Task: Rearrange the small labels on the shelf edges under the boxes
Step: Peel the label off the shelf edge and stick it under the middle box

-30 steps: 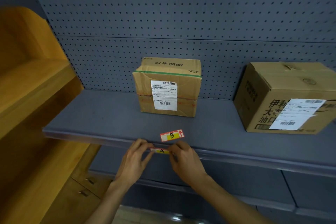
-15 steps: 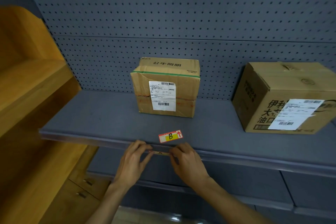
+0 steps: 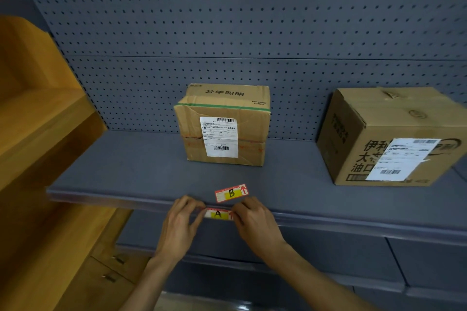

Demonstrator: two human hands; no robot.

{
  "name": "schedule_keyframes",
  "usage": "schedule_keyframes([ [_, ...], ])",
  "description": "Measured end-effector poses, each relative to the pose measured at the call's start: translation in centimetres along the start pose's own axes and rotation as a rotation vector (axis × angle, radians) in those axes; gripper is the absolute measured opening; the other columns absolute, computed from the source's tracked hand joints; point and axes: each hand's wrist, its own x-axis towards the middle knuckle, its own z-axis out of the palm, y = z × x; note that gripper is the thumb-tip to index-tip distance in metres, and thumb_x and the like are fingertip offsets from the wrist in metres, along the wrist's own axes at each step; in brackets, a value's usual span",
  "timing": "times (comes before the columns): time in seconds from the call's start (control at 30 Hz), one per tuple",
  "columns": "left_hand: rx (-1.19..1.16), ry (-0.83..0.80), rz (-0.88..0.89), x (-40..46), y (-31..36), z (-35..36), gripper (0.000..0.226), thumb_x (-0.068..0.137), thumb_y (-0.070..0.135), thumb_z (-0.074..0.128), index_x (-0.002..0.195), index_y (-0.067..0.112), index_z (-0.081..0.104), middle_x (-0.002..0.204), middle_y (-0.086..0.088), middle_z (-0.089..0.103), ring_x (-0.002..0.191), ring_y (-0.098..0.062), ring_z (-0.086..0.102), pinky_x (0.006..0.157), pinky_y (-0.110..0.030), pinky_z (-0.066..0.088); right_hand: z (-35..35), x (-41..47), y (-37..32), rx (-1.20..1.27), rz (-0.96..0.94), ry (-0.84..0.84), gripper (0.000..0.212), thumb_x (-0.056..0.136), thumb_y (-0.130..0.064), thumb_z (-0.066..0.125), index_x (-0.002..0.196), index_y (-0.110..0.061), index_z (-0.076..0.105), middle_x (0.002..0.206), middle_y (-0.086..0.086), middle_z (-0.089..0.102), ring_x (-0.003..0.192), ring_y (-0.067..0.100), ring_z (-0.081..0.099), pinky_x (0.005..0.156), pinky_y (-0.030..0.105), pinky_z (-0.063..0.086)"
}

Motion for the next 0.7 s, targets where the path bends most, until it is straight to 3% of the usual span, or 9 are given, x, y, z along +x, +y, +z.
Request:
schedule_keyframes([
  [0.23, -0.015, 0.0, -0.003, -0.1, 0.1, -0.2, 0.017, 0.084, 0.012, 0.079, 0.098, 0.02, 0.071, 0.098, 0.01, 0.058, 0.092, -0.008, 0.058, 0.077, -0.029, 0.055, 0.2, 0.0, 0.4, 0.026, -0.026, -0.006, 0.006, 0.09, -0.012, 0.072, 0.095, -0.01, 0.072, 0.098, 0.008, 0.07, 0.084, 0.02, 0.067, 0.07, 0.032, 0.06],
  [0.53, -0.04, 0.026, -0.017, 3.0, 1.7, -1.1, 0.008, 0.093, 0.022, 0.069, 0.101, 0.023, 0.068, 0.097, 0.013, 0.058, 0.092, -0.007, 0.057, 0.078, -0.032, 0.054, -1.8, 1.8, 2.3, 0.044, -0.011, 0.02, 0.007, 0.087, -0.022, 0.073, 0.093, -0.019, 0.07, 0.092, -0.002, 0.067, 0.082, 0.018, 0.062, 0.056, 0.029, 0.053],
  [0.7, -0.036, -0.087, -0.079, 5.5, 2.4, 0.1, 0.02, 0.094, 0.035, 0.066, 0.111, 0.025, 0.065, 0.106, 0.012, 0.059, 0.101, -0.009, 0.053, 0.086, -0.029, 0.049, -2.7, 3.5, 4.3, -0.029, 0.031, -0.013, 0.029, 0.085, -0.029, 0.072, 0.112, -0.023, 0.064, 0.106, -0.004, 0.064, 0.103, 0.017, 0.051, 0.073, 0.031, 0.053],
])
